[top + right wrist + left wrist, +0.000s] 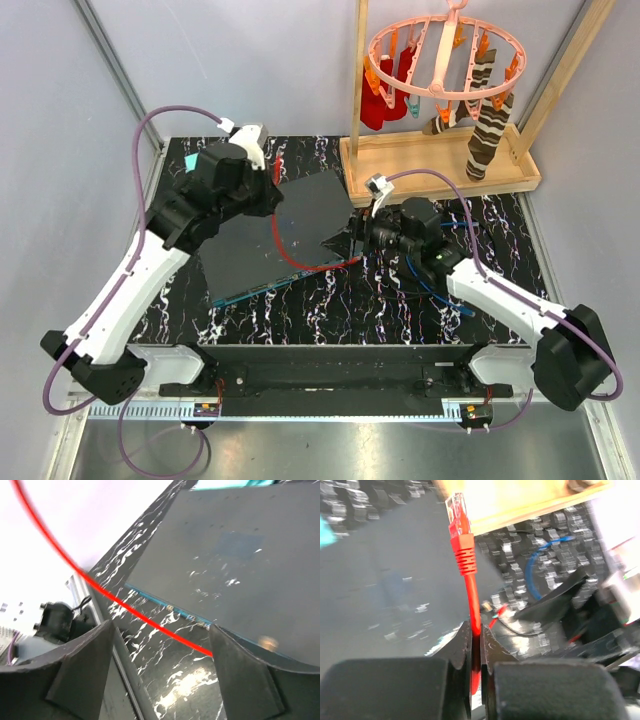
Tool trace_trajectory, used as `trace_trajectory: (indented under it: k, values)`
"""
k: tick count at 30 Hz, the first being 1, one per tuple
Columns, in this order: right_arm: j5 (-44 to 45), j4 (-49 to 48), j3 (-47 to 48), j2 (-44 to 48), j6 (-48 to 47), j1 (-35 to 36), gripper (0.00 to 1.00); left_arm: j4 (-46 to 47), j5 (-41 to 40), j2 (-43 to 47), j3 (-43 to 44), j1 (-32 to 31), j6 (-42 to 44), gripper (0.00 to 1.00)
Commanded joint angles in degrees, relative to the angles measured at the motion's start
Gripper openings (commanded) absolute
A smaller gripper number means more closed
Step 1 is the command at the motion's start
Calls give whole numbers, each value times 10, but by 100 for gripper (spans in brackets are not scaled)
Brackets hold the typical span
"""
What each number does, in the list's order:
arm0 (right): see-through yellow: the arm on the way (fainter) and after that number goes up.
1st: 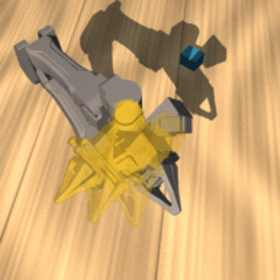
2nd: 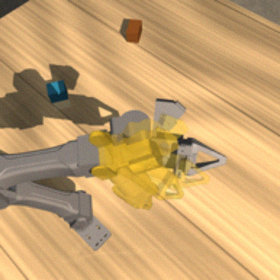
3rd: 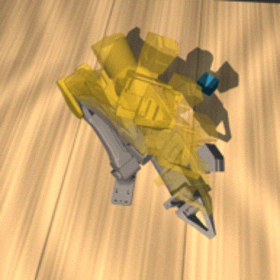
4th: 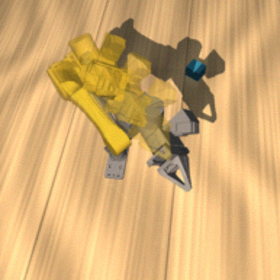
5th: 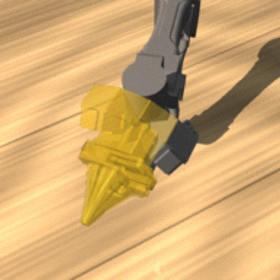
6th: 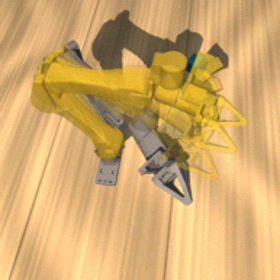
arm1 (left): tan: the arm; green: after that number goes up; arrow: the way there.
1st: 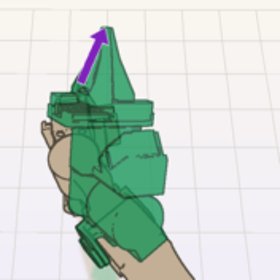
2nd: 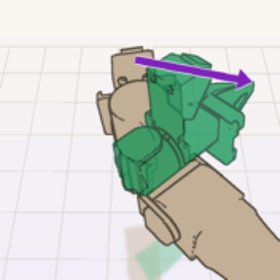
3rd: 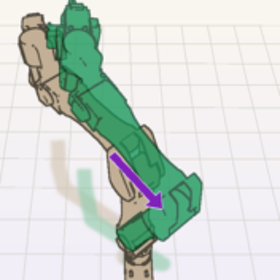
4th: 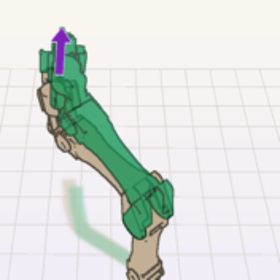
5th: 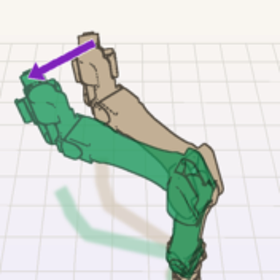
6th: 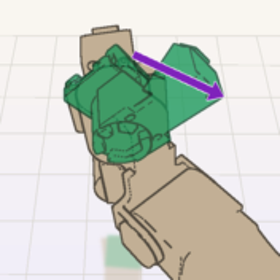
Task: Insert the plug into the switch port
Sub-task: Pick up the connector from the center of the board.
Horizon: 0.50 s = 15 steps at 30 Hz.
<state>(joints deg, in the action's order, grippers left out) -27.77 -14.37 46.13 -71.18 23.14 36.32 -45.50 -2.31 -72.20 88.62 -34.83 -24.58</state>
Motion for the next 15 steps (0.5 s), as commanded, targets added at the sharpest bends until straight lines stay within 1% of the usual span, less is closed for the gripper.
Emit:
trace_trajectory:
  k: [1,3,6,7,9,13,15]
  values:
    - [43,36,44,24,-13,-21,87,-154,-101,14,41,0,88,0]
    - [54,39,55,20,-1,-26,88,-179,-112,22,45,-2,109,0]
    - [89,67,72,0,6,-30,88,-183,-41,32,45,-3,122,0]
    - [93,79,74,-5,9,-34,88,-181,17,34,42,-2,124,0]
    - [82,81,70,-23,11,-36,88,-172,55,32,20,-9,119,0]
    - [34,117,63,-55,-12,-35,88,-122,49,35,-43,-18,94,0]
    - [4,140,50,-68,-34,-35,85,-82,39,35,-75,-19,75,0]
